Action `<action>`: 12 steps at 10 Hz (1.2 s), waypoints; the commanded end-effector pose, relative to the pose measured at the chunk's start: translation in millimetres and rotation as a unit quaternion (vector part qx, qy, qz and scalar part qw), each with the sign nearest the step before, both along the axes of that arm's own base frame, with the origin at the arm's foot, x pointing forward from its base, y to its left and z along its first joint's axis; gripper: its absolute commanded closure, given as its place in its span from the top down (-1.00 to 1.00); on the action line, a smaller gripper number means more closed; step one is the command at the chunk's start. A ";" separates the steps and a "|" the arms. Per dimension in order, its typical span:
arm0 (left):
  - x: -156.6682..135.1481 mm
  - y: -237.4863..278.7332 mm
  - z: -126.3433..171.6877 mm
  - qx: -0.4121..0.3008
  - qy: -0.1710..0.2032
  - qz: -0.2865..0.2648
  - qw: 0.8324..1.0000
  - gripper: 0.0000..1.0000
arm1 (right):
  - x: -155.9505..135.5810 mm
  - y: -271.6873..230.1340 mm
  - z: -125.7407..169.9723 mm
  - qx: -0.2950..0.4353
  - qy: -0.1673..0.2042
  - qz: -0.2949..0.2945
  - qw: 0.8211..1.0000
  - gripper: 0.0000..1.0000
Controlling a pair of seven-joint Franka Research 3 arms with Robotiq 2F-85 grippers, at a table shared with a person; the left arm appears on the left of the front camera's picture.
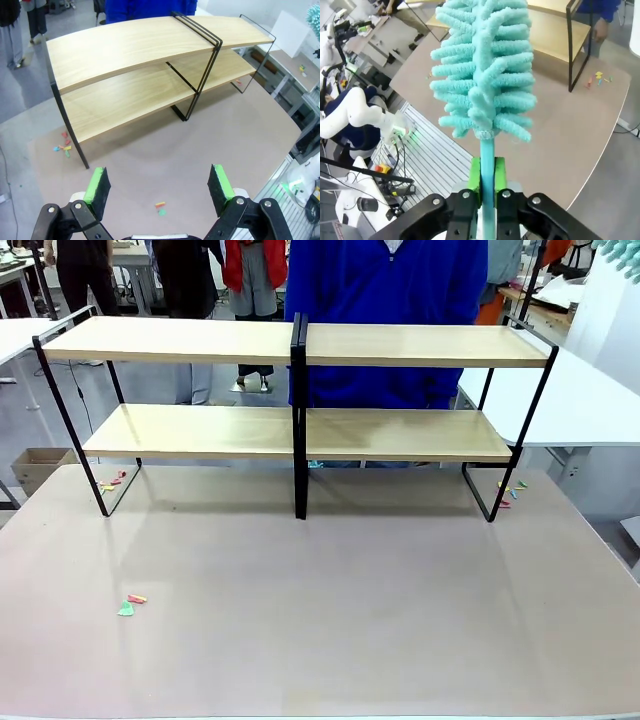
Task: Clean the shelves.
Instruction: Clean another randomly selected level of the Shelf with the Duster, then place the Duster on the table.
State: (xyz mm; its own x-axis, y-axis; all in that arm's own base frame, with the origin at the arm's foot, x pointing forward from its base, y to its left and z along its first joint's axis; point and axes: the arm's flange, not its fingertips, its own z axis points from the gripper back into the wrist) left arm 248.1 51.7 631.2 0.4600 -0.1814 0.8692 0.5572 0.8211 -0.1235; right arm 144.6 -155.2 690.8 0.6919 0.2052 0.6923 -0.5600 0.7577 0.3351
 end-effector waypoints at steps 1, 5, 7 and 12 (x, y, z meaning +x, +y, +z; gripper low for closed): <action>0.9 0.0 -0.4 -0.002 0.001 0.000 1.000 1.00 | -0.9 0.1 5.9 0.003 -0.014 0.016 1.000 -0.75; 0.9 0.0 -0.4 -0.002 0.001 0.000 1.000 1.00 | -0.9 0.1 5.9 0.003 -0.014 0.016 1.000 -0.75; 0.9 0.0 -0.4 -0.002 0.001 0.000 1.000 1.00 | -0.9 0.1 5.9 0.003 -0.014 0.016 1.000 -0.75; 24.8 -28.0 -37.2 -0.108 0.221 -0.179 0.953 1.00 | 42.0 72.7 -48.9 -0.031 0.135 0.283 0.949 -0.75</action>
